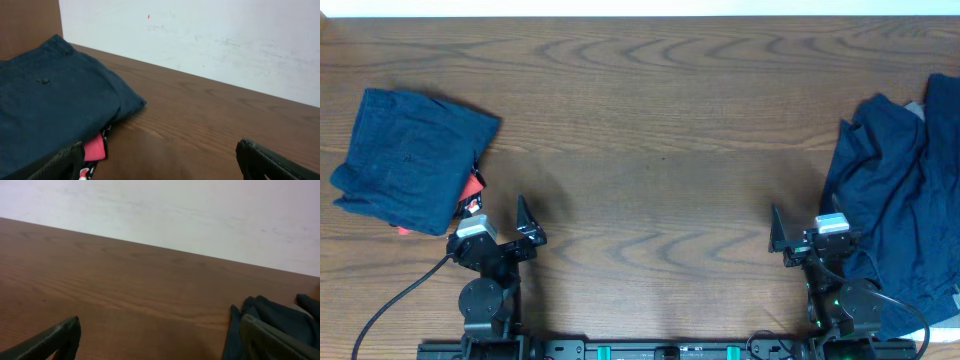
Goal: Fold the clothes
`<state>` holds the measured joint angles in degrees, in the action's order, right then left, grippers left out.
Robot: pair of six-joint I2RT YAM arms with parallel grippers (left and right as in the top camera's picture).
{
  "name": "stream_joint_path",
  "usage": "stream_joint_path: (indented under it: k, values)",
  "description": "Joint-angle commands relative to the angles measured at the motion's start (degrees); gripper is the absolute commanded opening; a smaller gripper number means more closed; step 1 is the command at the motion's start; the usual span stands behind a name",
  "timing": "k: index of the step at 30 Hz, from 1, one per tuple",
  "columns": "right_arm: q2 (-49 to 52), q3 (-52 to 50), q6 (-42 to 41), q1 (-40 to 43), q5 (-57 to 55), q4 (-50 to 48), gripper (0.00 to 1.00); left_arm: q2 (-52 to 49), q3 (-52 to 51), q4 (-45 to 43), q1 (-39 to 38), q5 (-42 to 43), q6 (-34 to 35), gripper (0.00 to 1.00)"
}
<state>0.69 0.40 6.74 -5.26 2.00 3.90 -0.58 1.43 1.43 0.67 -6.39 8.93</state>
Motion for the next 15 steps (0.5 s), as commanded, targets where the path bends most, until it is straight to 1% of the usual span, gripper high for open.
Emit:
stream_joint_path:
  k: [1, 15]
  values:
    - [-0.3, -0.1, 0.6, 0.3, 0.6, 0.2, 0.99, 0.3, -1.2, 2.1, 0.3, -0.1, -0.5, 0.98]
    - [-0.3, -0.1, 0.6, 0.3, 0.6, 0.2, 0.99, 0.3, -1.2, 2.1, 0.3, -0.1, -0.5, 0.98]
